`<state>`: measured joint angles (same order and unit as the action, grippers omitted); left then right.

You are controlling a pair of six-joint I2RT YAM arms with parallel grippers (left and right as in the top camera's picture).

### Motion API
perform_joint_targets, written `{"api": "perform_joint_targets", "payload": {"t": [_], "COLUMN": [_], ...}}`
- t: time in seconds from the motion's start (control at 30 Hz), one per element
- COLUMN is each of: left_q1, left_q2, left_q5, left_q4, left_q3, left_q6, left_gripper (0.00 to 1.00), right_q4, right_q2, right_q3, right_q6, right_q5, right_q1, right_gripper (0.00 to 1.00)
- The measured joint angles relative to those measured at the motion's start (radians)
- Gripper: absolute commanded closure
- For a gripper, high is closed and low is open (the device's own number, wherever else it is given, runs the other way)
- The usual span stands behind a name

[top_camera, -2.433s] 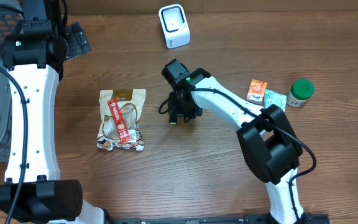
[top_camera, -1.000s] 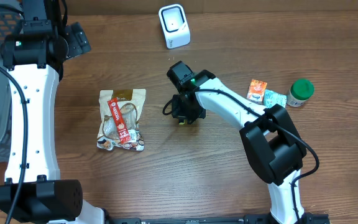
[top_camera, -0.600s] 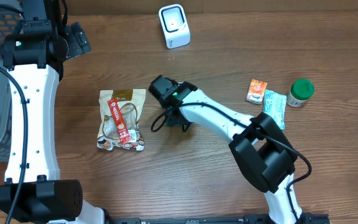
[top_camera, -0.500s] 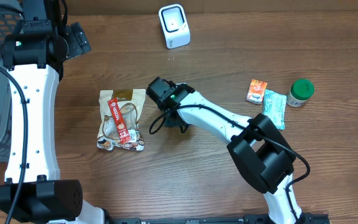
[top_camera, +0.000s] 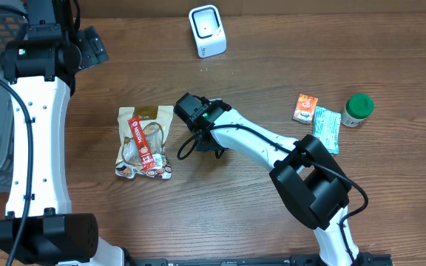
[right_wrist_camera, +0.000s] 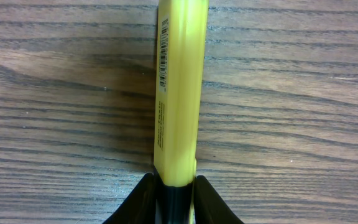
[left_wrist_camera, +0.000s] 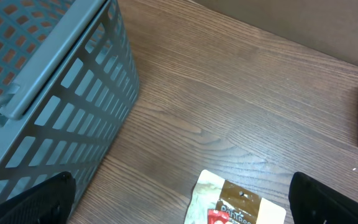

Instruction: Scan the item barcode

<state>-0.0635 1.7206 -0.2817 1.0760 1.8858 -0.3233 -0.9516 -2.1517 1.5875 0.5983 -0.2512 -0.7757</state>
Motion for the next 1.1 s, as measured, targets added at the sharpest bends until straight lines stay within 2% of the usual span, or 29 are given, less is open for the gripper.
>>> {"api": "perform_joint_targets", "payload": {"t": [0.1, 0.23, 0.3, 0.4, 0.47, 0.83, 1.1], "left_q1": [0.000, 0.000, 0.000, 0.000, 0.000, 0.000, 0.000], "left_q2": [0.000, 0.000, 0.000, 0.000, 0.000, 0.000, 0.000], "left_q5": [0.000, 0.000, 0.000, 0.000, 0.000, 0.000, 0.000], "left_q4": [0.000, 0.000, 0.000, 0.000, 0.000, 0.000, 0.000], "left_q3": [0.000, 0.000, 0.000, 0.000, 0.000, 0.000, 0.000], "left_q6": [0.000, 0.000, 0.000, 0.000, 0.000, 0.000, 0.000], "left_gripper": [0.00, 0.00, 0.00, 0.00, 0.00, 0.00, 0.00], "right_q4": [0.011, 0.021, 0.024, 0.027, 0.027, 0.036, 0.079], "right_q2": [0.000, -0.003, -0.003, -0.004, -0.005, -0.004, -0.006], "right_q3": [-0.003, -0.007, -0.007, -0.007, -0.007, -0.007, -0.007], "right_q6": [0.006, 0.002, 0.001, -0.005, -0.001, 0.000, 0.000], "right_q5": [0.000, 0.001, 0.000, 0.000, -0.009, -0.109, -0.092], "right_q1": [0.000, 0.000, -0.003, -0.005, -0.008, -0.066, -0.095], "right_gripper": [0.67, 0.62, 0.64, 0.77, 0.83, 0.83, 0.81]}}
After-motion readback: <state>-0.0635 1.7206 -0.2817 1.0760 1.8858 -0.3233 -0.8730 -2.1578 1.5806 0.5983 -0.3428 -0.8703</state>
